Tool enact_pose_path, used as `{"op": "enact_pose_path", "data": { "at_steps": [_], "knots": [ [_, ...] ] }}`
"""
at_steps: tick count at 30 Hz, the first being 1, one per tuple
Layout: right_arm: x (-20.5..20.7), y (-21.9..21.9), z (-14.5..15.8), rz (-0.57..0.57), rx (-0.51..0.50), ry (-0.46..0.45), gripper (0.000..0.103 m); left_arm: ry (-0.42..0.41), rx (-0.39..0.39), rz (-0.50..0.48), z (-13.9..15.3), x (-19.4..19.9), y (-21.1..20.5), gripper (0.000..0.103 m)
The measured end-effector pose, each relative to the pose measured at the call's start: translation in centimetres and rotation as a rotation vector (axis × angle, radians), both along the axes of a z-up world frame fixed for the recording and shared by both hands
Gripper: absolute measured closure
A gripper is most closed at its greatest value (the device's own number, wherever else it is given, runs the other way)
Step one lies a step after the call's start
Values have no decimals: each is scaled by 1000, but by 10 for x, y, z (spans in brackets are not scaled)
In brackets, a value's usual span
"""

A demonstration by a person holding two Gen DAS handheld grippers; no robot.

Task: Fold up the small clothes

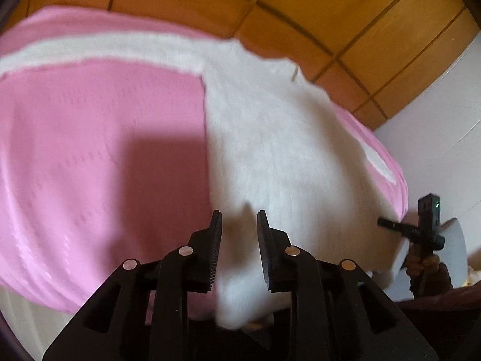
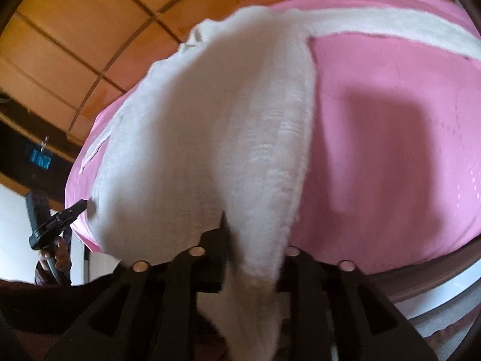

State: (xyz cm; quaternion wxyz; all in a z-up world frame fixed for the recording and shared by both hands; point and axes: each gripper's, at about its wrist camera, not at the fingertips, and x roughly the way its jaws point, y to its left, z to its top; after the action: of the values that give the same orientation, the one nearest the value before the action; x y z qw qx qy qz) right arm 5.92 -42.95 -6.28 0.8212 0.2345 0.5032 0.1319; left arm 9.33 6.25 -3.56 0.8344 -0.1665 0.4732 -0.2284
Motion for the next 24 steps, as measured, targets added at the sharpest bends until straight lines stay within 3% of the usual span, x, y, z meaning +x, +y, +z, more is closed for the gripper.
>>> {"op": "enact_pose_path", "data": {
  "at_steps": [1,2,3,4,7,11,15,22,23,24],
  "knots": [
    [1,-6,2,-28,0,-10,78,-34,7,18,9,3,1,64],
    [3,-15,4,-62,9,-20,68,-57,13,31,13,4,1,45],
    [6,-29,6,-113,19,-33,60,-89,22,48,18,6,0,39],
    [8,-42,9,-165,20,-44,60,-128,36,62,24,10,-3,35],
    [21,-94,9,-359,43,-64,60,-156,51,78,28,29,-19,35],
    [41,-174,-5,-650,80,-60,60,-124,68,84,21,52,-44,34],
    [61,-237,-18,-875,76,-41,65,-133,139,61,13,64,-71,34],
    [95,-299,-23,-1040,179,-64,62,-81,223,26,-11,78,-87,34],
    [99,-304,-23,-1048,159,-58,64,-69,222,32,-13,80,-86,34],
    [107,-309,-20,-1061,95,-39,75,-59,217,39,-16,81,-84,34]
  ]
}}
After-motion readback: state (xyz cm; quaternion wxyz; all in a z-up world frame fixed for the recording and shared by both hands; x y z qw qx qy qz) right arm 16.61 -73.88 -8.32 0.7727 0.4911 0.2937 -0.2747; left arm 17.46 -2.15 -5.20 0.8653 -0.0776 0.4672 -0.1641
